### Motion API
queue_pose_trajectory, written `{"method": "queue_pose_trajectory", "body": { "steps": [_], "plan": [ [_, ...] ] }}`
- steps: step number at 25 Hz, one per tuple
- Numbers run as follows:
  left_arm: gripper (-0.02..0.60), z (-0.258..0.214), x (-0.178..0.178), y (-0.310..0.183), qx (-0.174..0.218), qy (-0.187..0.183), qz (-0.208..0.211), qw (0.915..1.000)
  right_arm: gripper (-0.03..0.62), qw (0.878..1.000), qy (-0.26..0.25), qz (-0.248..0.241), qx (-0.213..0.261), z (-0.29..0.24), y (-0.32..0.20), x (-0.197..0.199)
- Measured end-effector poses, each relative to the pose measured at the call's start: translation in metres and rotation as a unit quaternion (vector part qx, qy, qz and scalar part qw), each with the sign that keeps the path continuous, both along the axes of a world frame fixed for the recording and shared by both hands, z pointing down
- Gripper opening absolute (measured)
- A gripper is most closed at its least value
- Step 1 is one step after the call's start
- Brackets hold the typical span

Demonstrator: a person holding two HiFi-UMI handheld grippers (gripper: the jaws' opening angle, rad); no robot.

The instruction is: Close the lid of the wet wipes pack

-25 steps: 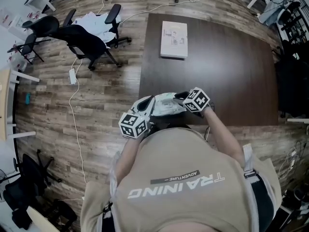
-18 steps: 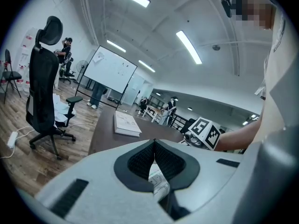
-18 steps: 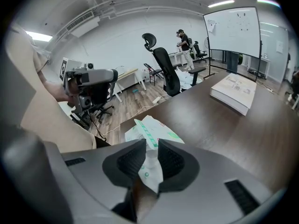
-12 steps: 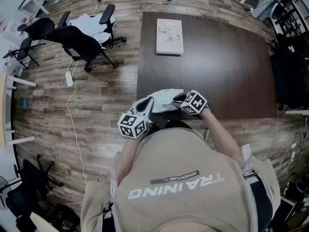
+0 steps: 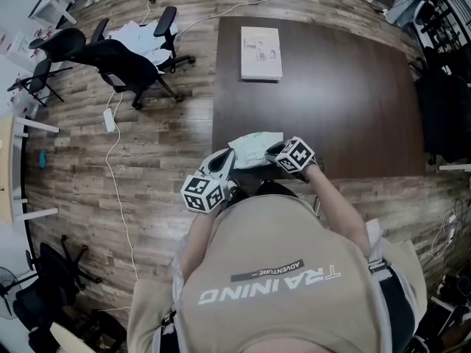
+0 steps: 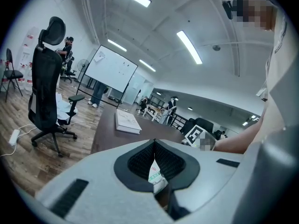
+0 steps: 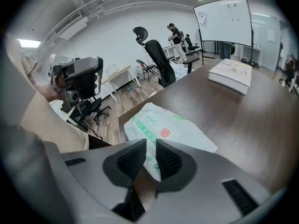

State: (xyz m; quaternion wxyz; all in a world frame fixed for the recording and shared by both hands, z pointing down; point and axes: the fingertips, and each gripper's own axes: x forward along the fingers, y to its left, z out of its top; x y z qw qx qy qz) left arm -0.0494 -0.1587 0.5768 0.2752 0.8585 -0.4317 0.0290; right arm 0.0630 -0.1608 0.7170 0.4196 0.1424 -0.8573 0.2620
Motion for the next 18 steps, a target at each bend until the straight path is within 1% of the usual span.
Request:
{"method": "queue_pose_trajectory", "body": {
  "steps": [4, 6, 12, 18],
  "plan": [
    [0.009, -0.001, 0.000, -0.001, 0.001, 0.001, -0.003, 1.0000, 0.058, 0.999, -0.011, 0.035, -0.023, 0.009, -0.002, 0.002],
    [0.009, -0.001, 0.000, -0.001, 0.002, 0.000, -0.004, 1.0000, 0.051, 0.999, -0.014, 0.044, -0.025, 0.010, -0.003, 0.002],
    [0.009, 0.006, 0.001, -0.002, -0.004, 0.001, -0.003, 1.0000, 0.051, 0.999, -0.014, 0.037, -0.012, 0.005, -0.005, 0.001],
    [0.009, 0.011, 0.006, -0.010, -0.008, 0.002, 0.001, 1.0000, 0.051, 0.999, -0.032, 0.041, -0.007, -0.010, -0.014, -0.003]
  ]
}}
